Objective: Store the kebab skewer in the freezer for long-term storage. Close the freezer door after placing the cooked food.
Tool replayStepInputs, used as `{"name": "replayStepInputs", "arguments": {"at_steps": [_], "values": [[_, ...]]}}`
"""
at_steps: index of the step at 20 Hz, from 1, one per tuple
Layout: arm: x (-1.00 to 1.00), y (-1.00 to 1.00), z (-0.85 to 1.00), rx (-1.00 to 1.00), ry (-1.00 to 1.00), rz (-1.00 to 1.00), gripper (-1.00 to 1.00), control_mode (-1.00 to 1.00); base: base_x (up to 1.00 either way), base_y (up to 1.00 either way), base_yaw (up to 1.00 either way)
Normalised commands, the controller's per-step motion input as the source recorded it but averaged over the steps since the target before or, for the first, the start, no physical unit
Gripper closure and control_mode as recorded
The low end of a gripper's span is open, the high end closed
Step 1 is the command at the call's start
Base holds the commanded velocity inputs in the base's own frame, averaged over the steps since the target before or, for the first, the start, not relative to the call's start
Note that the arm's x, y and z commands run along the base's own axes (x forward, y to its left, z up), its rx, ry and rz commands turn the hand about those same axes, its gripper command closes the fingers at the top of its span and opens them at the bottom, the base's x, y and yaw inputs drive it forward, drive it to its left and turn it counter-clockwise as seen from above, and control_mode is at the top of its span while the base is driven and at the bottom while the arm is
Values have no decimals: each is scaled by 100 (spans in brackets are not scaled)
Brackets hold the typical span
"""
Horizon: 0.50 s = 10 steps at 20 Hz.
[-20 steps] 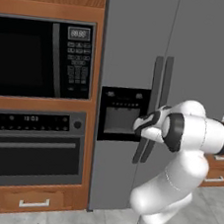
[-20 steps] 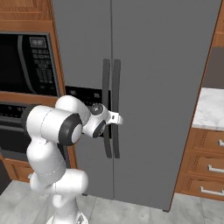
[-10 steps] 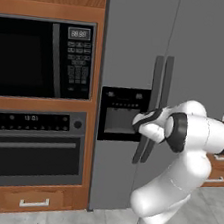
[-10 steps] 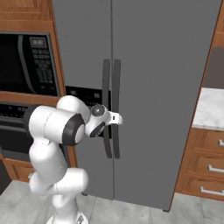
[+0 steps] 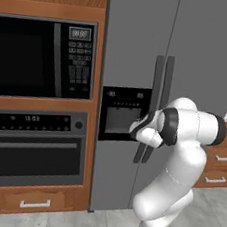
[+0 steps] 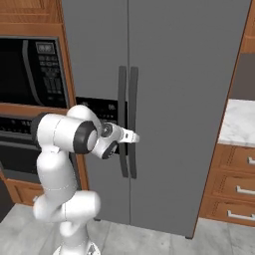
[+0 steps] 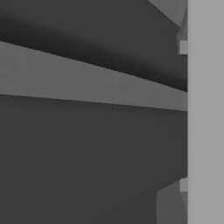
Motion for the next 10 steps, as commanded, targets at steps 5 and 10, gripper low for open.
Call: {"name": "replayStepInputs", "arguments": {"at_steps": [5, 10], "values": [[82, -5, 17, 0, 0, 0, -100, -100, 0, 0, 0], [72, -13, 31, 0, 1, 3, -100, -100, 0, 0, 0]]}}
